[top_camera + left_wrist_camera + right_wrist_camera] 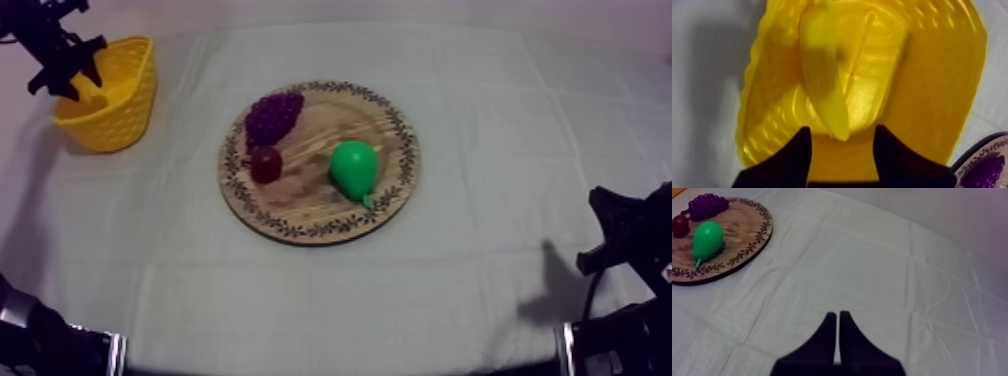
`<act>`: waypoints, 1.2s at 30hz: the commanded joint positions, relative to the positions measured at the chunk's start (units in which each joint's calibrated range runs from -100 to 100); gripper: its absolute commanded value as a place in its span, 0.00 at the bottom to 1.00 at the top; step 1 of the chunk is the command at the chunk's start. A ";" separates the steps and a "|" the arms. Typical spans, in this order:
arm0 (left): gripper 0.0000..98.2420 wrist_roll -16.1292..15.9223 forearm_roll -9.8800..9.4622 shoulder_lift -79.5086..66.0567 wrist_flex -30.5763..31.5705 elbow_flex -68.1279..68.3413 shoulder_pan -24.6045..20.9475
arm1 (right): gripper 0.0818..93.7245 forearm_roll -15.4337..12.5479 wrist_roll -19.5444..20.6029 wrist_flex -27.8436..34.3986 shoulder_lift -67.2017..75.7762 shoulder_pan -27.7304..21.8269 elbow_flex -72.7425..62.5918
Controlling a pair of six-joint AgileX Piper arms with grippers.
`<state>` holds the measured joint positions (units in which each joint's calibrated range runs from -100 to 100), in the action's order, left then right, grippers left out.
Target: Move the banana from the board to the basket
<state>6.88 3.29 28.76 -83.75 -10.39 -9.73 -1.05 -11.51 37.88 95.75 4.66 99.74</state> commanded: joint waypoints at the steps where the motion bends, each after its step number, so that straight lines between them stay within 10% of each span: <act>1: 0.40 -0.28 0.02 -2.96 1.15 2.98 0.08 | 0.00 0.00 -0.02 0.02 0.01 0.01 0.04; 14: 0.03 1.82 -2.56 -29.09 16.84 27.00 3.09 | 0.00 0.00 0.01 0.02 0.01 0.01 0.04; 21: 0.00 3.27 -6.47 -49.50 29.30 46.50 9.60 | 0.00 0.00 0.01 0.02 0.01 0.01 0.04; 36: 0.00 -3.52 -6.49 -93.49 45.42 87.74 16.59 | 0.00 0.00 0.01 0.02 0.01 0.01 0.04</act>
<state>4.81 -3.30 -53.16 -39.82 66.83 6.78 -1.05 -11.51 37.88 95.75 4.66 99.74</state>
